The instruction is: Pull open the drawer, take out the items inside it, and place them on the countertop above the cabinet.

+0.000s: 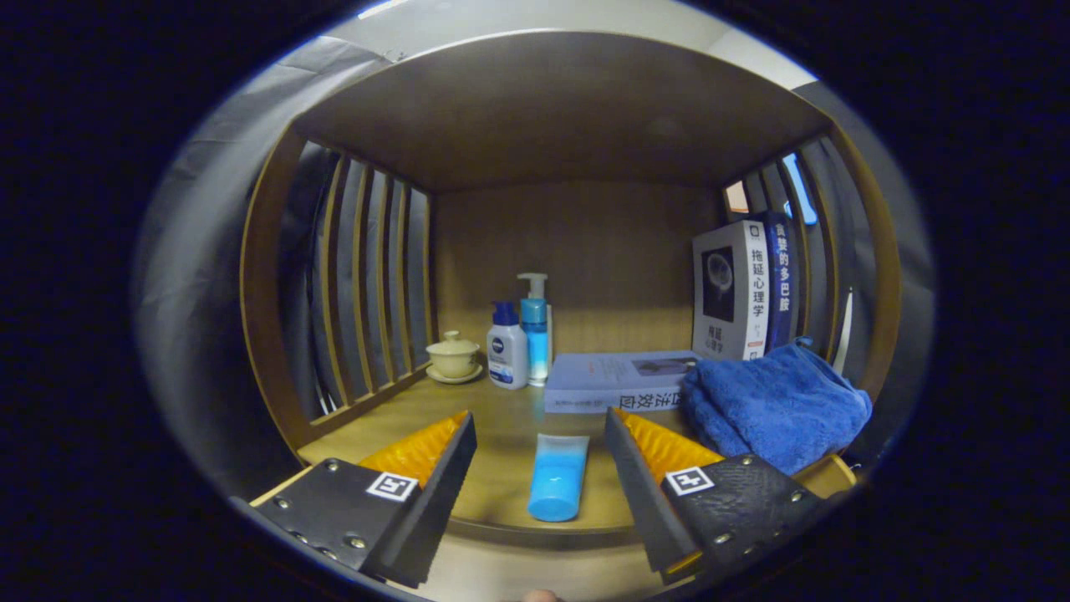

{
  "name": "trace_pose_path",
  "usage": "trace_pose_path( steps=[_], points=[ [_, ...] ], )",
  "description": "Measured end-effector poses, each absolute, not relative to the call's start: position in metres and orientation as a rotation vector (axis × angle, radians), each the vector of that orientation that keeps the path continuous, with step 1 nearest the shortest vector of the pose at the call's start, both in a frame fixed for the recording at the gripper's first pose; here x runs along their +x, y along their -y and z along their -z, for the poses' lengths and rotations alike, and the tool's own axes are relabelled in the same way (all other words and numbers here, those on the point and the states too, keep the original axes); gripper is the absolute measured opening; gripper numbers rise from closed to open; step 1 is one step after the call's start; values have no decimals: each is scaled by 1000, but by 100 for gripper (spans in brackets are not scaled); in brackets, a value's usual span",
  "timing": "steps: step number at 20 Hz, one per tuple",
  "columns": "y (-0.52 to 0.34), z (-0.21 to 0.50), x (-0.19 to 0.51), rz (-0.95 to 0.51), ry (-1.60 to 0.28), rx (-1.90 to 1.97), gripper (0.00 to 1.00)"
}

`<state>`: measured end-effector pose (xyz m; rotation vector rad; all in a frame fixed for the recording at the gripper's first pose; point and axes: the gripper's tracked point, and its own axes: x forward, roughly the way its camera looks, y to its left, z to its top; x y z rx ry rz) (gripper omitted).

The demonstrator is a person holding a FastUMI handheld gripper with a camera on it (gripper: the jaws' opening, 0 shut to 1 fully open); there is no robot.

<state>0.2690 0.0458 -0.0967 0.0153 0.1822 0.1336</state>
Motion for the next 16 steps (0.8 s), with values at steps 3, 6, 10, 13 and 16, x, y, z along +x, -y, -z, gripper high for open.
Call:
trace_pose_path(
  steps=[3, 6, 10, 13, 16],
  points=[
    [-42, 94, 266, -126, -173, 15, 92],
    [-43, 91, 265, -125, -157, 14, 92],
    [-43, 92, 265, -125, -163, 13, 92],
    [-43, 92, 265, -124, -157, 12, 92],
    [-44, 92, 266, -124, -157, 12, 92]
  ],
)
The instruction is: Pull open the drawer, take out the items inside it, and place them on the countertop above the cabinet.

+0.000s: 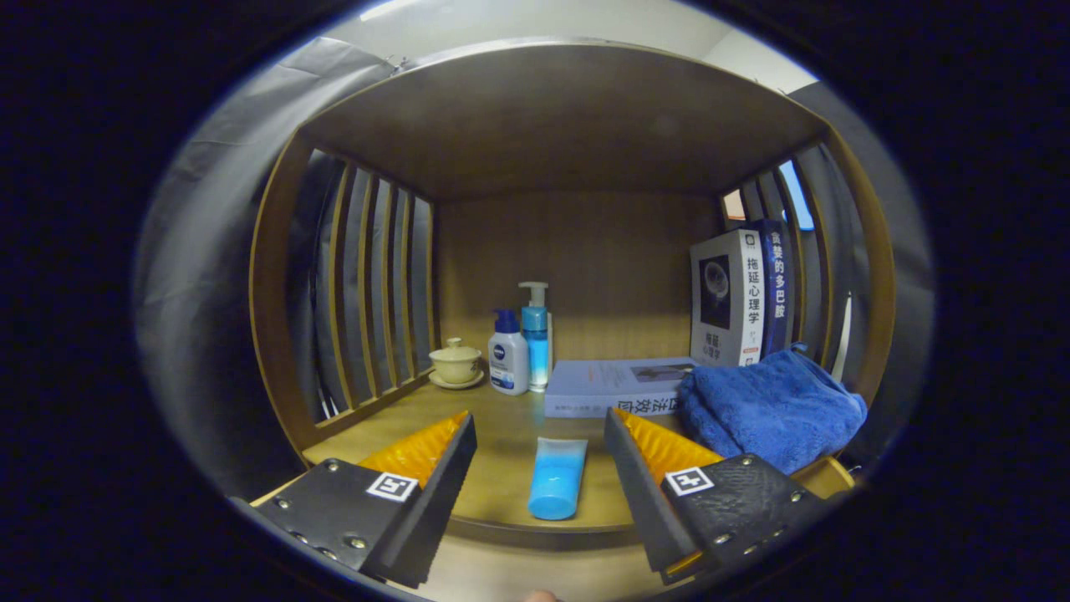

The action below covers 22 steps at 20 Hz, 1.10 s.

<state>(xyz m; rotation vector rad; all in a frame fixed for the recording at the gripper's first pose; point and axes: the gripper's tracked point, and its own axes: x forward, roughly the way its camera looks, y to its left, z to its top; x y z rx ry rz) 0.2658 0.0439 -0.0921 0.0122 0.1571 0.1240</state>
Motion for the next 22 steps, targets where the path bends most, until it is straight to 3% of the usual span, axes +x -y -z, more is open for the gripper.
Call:
trace_pose_path(
  steps=[22],
  points=[
    [-43, 101, 268, -121, -191, 13, 92]
  ],
)
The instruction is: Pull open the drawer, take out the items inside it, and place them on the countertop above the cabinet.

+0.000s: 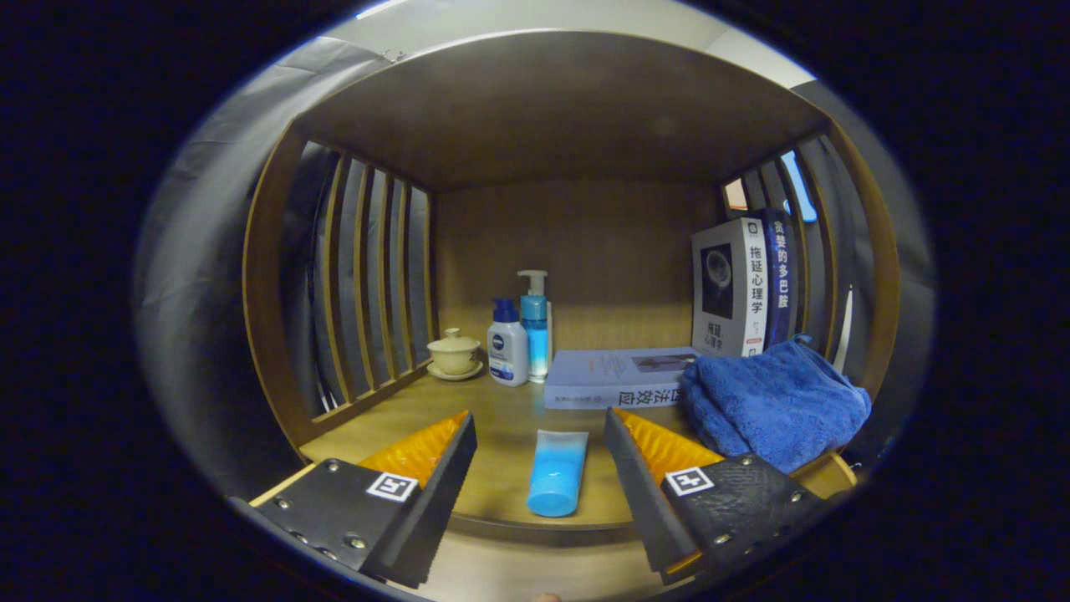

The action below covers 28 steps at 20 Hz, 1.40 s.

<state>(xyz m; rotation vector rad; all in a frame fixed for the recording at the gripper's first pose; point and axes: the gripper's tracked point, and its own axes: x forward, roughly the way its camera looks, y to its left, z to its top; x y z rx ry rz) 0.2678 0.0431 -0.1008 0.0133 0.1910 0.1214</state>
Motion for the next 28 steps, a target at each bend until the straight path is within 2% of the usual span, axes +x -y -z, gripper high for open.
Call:
trace_pose_path(
  steps=[19, 28],
  points=[
    [-44, 97, 266, -123, -175, 13, 92],
    [-44, 66, 255, -129, -41, 5, 92]
  ],
)
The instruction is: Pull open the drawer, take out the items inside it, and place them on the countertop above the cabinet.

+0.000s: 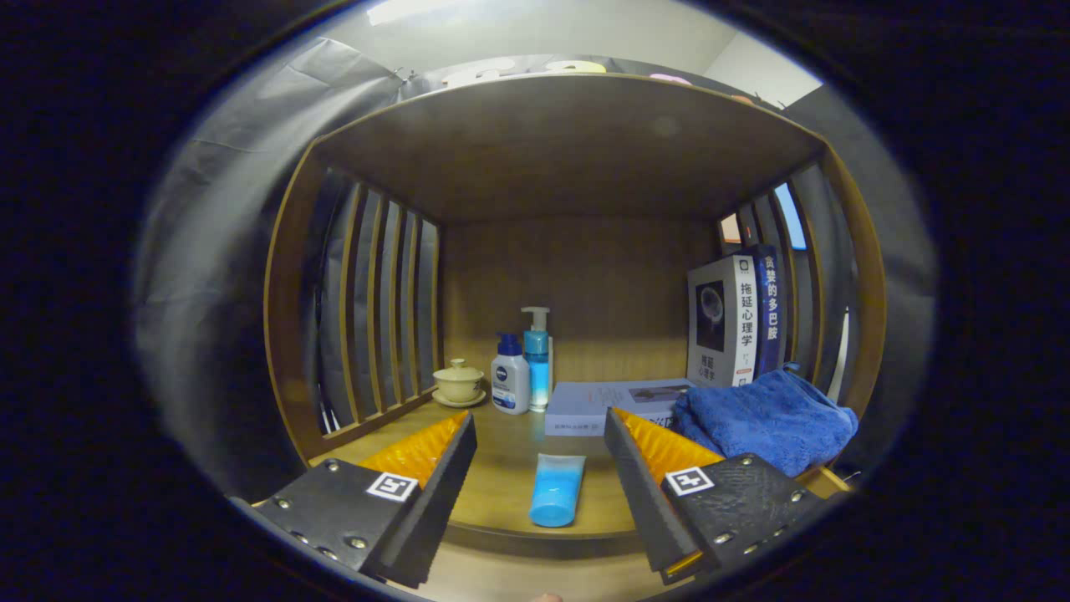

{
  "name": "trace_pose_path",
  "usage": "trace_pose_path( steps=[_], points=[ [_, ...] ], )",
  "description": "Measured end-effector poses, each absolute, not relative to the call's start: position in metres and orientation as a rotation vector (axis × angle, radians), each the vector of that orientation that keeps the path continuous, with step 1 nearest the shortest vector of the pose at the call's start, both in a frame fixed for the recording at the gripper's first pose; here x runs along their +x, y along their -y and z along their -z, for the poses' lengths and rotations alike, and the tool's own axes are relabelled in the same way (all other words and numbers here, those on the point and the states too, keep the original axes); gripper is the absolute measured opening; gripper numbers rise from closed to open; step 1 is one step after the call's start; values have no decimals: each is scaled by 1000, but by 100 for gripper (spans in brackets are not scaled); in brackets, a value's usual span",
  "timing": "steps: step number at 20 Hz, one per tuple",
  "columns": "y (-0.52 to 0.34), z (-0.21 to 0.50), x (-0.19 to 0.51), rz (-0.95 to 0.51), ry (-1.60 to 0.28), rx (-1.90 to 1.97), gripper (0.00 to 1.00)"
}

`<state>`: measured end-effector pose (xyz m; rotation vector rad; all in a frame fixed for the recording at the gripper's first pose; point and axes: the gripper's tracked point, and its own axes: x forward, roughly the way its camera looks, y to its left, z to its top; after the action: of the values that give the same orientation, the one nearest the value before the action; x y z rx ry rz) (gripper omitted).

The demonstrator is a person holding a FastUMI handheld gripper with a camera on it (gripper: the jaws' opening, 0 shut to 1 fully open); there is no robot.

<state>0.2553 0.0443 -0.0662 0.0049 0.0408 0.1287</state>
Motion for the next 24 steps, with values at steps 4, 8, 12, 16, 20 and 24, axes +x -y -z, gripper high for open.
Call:
trace_pose_path(
  steps=[4, 8, 12, 16, 20, 24],
  points=[
    [-39, 42, 238, -111, 13, 41, 92],
    [-27, 15, 204, -50, 30, -3, 92],
    [-12, 16, 160, 19, 0, -2, 92],
    [-15, 44, 112, 24, -74, 14, 92],
    [-10, 90, 65, 49, -214, 2, 92],
    [-12, 144, 35, 40, -372, 40, 93]
  ],
)
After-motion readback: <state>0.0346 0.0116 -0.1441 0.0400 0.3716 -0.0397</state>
